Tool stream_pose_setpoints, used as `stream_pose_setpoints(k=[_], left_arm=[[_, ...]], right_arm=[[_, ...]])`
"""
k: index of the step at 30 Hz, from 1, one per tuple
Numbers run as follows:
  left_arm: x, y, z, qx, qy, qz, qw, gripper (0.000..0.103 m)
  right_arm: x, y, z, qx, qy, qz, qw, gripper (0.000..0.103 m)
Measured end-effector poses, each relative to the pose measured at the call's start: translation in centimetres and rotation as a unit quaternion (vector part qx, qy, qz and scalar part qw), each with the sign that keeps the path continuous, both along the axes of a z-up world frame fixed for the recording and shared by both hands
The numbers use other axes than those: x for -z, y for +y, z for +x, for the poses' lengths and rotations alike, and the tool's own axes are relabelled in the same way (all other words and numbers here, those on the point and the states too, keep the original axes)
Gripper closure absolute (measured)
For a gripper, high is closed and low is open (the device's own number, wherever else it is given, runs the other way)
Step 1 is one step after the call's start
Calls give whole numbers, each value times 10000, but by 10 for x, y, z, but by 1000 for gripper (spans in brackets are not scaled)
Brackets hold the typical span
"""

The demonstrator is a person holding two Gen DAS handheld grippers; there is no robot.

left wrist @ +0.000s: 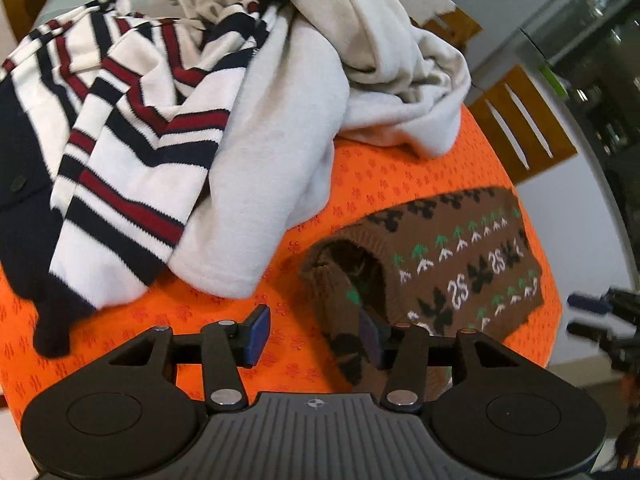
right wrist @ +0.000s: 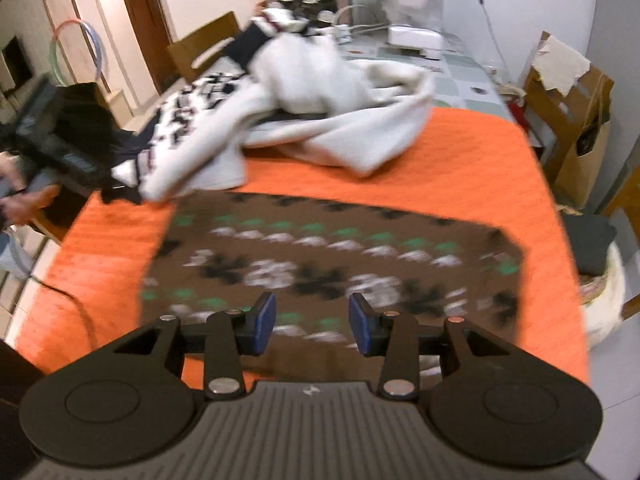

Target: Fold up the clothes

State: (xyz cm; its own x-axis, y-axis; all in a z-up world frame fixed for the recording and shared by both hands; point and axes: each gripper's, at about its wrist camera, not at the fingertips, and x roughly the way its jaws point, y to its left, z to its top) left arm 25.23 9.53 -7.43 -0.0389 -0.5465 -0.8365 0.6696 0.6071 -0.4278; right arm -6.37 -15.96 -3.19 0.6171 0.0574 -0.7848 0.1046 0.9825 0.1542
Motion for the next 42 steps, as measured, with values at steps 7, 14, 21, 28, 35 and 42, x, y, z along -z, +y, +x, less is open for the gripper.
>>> stream_pose_setpoints(k=[7,14,21,28,35,42], left_arm=[[17,-10,8,565,158,0,9983,52],[33,-27,10,637,250,28,9977,52],[41,-39,11,533,236,21,9983,52],[54,-39,14,-5,483,-87,9988,53],[58,-42,12,-135,489,-142,9986,83],[27,-44,6,-408,384,-371,9977,87]], right_arm=[[24,103,2,192,-181,-145,9995,57],[57,182,23,107,-167,-1162,9930,36],[90,210,40,99,104,-1839,9828,30],[103,226,54,-355,246,-2386,9702,23],[110,229,62,-589,241,-2516,9657,37],[91,209,54,-454,100,-2173,9750,90]])
